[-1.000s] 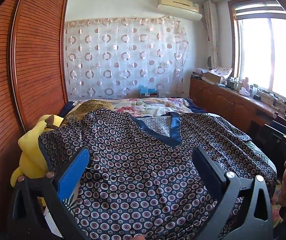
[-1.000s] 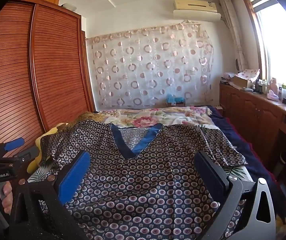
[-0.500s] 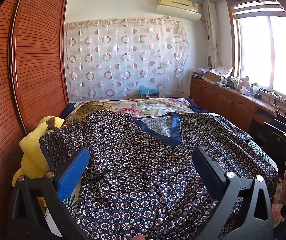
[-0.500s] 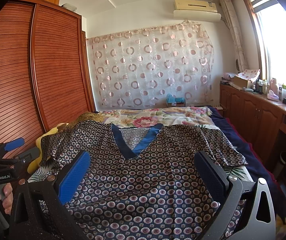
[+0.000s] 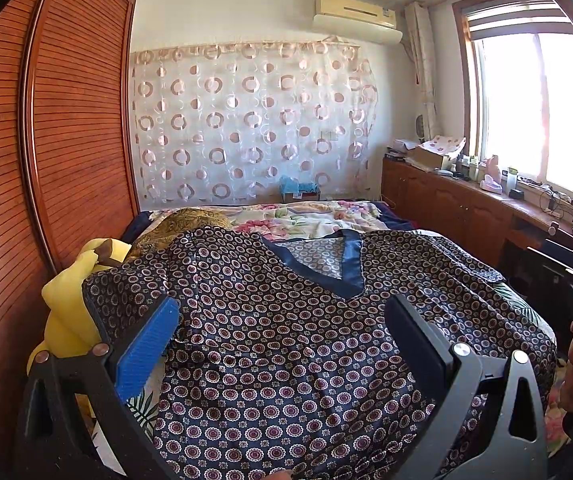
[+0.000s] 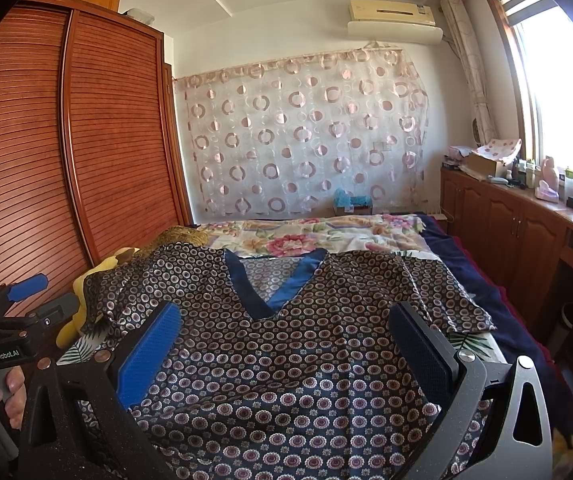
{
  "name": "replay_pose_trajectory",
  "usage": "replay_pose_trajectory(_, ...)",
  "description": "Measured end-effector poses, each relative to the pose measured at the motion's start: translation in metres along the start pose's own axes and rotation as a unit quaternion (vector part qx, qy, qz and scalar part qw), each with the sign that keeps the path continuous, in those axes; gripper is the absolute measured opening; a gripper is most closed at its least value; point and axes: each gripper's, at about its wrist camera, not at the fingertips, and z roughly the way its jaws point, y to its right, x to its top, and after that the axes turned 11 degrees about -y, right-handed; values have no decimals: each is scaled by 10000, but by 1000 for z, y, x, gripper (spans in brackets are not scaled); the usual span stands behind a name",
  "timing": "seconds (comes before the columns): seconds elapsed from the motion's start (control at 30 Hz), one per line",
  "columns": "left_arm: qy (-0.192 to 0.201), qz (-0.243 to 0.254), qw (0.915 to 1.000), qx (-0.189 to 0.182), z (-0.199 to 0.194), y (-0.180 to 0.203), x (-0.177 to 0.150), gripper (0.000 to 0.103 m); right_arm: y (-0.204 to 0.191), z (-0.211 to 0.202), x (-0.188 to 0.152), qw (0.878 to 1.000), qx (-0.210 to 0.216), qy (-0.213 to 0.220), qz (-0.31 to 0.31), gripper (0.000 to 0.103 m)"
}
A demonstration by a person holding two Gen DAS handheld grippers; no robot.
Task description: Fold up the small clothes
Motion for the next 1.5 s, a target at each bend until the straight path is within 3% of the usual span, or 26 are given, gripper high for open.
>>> replay_pose_trajectory(1.5, -56, 51, 10000, 27, -1, 1, 1, 103, -1, 2, -2, 10000, 53, -20, -41, 103)
